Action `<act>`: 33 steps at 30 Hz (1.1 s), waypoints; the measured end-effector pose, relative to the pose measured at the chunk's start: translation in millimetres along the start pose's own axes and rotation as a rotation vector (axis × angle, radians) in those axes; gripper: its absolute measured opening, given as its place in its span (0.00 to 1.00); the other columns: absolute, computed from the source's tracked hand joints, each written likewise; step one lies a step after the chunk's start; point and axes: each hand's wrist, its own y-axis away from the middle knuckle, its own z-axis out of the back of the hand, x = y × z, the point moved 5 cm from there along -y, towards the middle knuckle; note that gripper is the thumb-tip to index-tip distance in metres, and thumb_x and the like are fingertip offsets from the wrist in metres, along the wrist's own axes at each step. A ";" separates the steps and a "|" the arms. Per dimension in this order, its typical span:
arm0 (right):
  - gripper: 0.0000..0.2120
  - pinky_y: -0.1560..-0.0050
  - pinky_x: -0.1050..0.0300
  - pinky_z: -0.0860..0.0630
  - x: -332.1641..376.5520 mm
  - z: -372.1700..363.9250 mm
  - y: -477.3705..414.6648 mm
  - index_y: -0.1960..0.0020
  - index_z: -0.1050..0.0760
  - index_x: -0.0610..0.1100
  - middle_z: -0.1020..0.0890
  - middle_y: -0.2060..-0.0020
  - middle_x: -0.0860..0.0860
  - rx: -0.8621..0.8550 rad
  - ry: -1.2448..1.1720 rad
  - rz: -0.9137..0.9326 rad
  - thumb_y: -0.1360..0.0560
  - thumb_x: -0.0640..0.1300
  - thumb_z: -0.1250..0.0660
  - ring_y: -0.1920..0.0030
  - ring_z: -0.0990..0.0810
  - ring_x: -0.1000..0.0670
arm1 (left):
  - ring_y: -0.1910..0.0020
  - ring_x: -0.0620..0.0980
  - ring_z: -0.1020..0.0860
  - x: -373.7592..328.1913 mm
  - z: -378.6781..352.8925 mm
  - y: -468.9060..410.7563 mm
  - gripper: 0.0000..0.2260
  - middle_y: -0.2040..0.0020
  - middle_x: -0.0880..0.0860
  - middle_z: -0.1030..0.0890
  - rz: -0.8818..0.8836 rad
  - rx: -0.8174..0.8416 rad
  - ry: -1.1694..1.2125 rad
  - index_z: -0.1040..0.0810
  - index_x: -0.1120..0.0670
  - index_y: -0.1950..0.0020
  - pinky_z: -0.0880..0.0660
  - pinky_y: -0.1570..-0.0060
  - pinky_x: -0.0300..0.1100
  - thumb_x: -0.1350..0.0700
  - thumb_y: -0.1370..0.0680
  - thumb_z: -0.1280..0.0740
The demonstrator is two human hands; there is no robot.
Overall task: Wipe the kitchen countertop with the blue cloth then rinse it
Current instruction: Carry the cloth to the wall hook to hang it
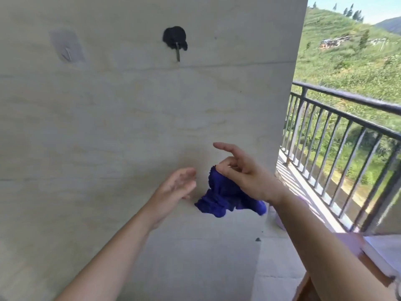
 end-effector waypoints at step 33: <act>0.08 0.49 0.70 0.28 136.7 9.7 -108.0 0.46 0.19 0.55 0.17 0.59 0.63 -0.551 0.636 0.349 0.24 0.46 0.27 0.53 0.19 0.62 | 0.61 0.41 0.18 -160.0 119.4 -93.7 0.09 0.61 0.44 0.14 -0.586 -0.250 -0.086 0.16 0.42 0.61 0.23 0.53 0.40 0.57 0.26 0.25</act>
